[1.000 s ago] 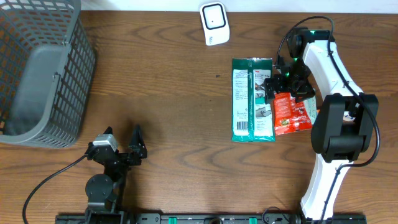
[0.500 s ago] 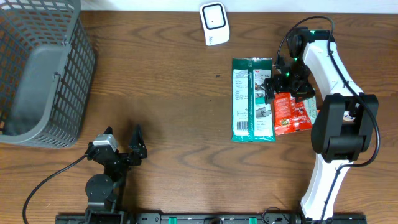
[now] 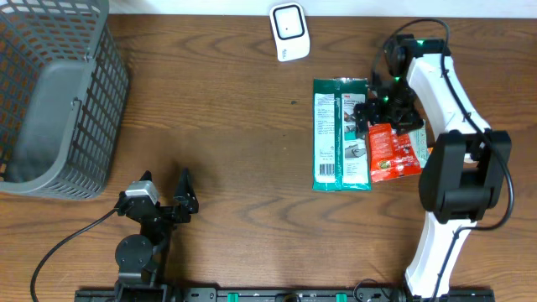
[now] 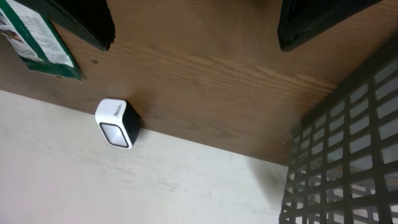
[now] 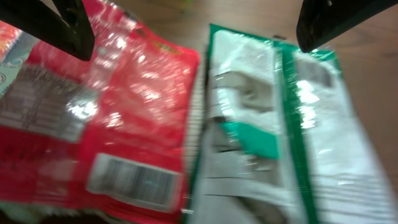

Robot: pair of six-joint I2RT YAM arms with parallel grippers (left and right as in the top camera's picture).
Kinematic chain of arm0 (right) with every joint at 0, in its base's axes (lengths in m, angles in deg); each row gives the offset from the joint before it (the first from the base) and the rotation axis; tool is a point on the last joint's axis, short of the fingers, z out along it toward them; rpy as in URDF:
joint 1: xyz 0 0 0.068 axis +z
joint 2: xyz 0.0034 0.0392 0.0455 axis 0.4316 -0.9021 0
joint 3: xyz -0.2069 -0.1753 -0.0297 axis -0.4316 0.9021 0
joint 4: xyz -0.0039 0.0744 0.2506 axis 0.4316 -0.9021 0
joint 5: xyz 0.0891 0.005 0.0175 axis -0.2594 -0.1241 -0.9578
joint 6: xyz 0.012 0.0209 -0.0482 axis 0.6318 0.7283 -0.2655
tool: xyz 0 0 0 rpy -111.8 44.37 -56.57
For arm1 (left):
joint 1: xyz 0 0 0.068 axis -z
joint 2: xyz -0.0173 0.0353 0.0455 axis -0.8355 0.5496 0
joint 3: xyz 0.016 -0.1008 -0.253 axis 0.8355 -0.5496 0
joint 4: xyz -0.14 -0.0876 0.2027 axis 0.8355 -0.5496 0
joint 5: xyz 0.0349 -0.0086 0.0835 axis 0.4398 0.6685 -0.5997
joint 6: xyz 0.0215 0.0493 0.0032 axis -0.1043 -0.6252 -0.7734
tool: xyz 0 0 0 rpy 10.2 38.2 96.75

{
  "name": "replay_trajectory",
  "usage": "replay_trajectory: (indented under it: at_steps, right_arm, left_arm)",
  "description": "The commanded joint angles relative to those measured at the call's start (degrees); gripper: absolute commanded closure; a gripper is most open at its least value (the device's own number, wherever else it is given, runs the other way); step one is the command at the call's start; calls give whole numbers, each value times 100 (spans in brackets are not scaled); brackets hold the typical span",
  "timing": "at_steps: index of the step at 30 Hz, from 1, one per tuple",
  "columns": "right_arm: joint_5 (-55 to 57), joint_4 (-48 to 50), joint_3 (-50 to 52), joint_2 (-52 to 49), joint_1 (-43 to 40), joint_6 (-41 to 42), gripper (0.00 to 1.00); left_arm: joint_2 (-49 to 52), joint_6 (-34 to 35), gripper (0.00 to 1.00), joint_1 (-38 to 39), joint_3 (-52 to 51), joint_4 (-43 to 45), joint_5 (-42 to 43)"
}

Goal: Scan the item barcode

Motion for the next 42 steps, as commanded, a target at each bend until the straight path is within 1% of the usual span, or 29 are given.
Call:
replay_trajectory:
  at_steps: [1, 8, 10, 12, 14, 15, 16, 19, 26, 27, 34, 38, 42]
  right_arm:
    - [-15, -2, -70, 761, 485, 11, 1]
    - [-15, -7, -70, 2151, 1351, 11, 1]
    - [273, 24, -70, 2675, 1563, -378, 1]
    - [442, 31, -70, 3180, 1692, -577, 1]
    - [616, 31, -70, 3659, 1729, -767, 1]
    - [765, 33, -70, 4146, 1720, -905, 1]
    - [835, 33, -70, 4406, 1700, -931, 1]
    - [984, 31, -70, 5099, 1663, -940, 1]
    - [925, 20, -4, 6769, 1637, -931, 1]
    - [927, 35, 116, 7309, 1591, -887, 1]
    - [675, 188, 1034, 8931, 1300, -890, 1]
    - [516, 592, 1923, 9847, 1150, -892, 1]
    - [514, 1211, 2975, 10660, 1034, -890, 1]
  left_arm:
    - [-37, -122, 16, -20, -44, -269, 33]
    - [-37, -122, 16, -20, -44, -269, 33]
    - [-37, -120, 16, -20, -44, -269, 33]
    - [-37, -122, 16, -20, -44, -269, 33]
    - [-37, -120, 16, -20, -44, -269, 33]
    - [-37, -120, 16, -20, -44, -269, 33]
    - [-37, -120, 16, -20, -44, -269, 33]
    - [-37, -122, 16, -20, -44, -269, 33]
    - [-37, -120, 16, -20, -44, -269, 33]
    - [-37, -122, 16, -20, -44, -269, 33]
    - [-37, -120, 16, -20, -44, -269, 33]
    - [-37, -120, 16, -20, -44, -269, 33]
    - [-37, -122, 16, -20, -44, -269, 35]
